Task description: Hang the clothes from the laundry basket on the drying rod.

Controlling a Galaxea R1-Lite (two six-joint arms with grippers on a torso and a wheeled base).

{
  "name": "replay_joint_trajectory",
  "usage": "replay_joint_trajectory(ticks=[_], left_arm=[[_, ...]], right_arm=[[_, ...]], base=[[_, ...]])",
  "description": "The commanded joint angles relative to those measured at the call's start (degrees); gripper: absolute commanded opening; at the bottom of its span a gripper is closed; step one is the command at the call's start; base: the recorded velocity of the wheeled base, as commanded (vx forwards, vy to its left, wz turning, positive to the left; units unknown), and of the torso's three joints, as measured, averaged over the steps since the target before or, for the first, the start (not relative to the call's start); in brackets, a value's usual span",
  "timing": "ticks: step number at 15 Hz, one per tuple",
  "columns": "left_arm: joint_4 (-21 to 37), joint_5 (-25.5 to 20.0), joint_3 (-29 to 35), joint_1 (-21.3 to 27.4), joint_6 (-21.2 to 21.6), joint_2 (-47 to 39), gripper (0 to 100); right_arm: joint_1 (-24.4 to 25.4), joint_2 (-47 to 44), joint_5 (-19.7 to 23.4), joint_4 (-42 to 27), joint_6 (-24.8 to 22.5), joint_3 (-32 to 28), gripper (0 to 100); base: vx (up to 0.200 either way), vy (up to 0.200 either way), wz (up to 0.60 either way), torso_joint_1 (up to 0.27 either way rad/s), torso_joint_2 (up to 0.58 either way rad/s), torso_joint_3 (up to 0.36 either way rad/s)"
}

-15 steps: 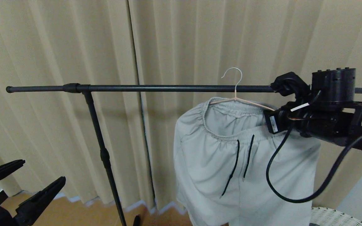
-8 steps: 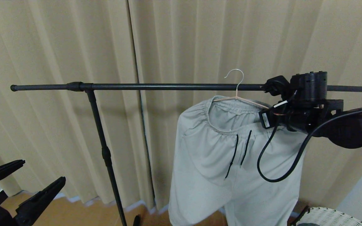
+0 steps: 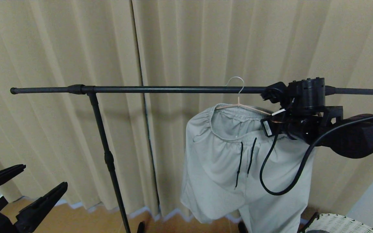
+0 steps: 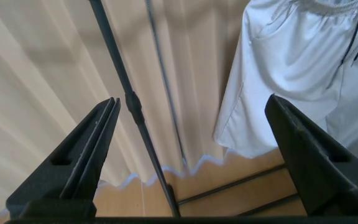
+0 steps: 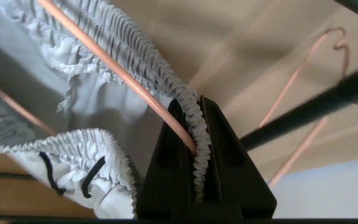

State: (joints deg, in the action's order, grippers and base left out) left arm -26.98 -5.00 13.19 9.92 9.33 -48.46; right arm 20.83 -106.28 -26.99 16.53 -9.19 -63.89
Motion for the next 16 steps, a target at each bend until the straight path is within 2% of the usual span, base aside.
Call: replay_joint_trajectory(ticks=[1,5,13,14,16], left_arm=[[0.00,-0.01,0.08,0.01,-0.01,0.03,100],[0.00,-0.01,0.17,0.01,-0.01,0.03,100],[0.00,-0.01,0.26,-0.08,-0.01,0.29,100],[0.00,-0.01,0.26,-0.08,-0.01,0.65,100],[0.00,-0.01,0.26,-0.08,-0.10,0.65,100]], right_arm=[[1.58,0.28,-0.70,-0.01,-0.30,0.35,0],[4.04,0.90,-1.93,0.43,-1.62,2.54,0],[8.08,0.81,-2.98,0.34,-2.94,2.81,0],[8.35,0.98,-2.89,0.43,-3.20,2.89,100],[8.43,0.98,-2.72,0.70,-2.94,2.89,100]], base=[[0.000,0.000,0.00,0.000,0.00,0.000],[0.000,0.000,0.00,0.000,0.00,0.000],[0.000,0.000,0.00,0.000,0.00,0.000],[0.000,0.000,0.00,0.000,0.00,0.000],[0.000,0.000,0.00,0.000,0.00,0.000]])
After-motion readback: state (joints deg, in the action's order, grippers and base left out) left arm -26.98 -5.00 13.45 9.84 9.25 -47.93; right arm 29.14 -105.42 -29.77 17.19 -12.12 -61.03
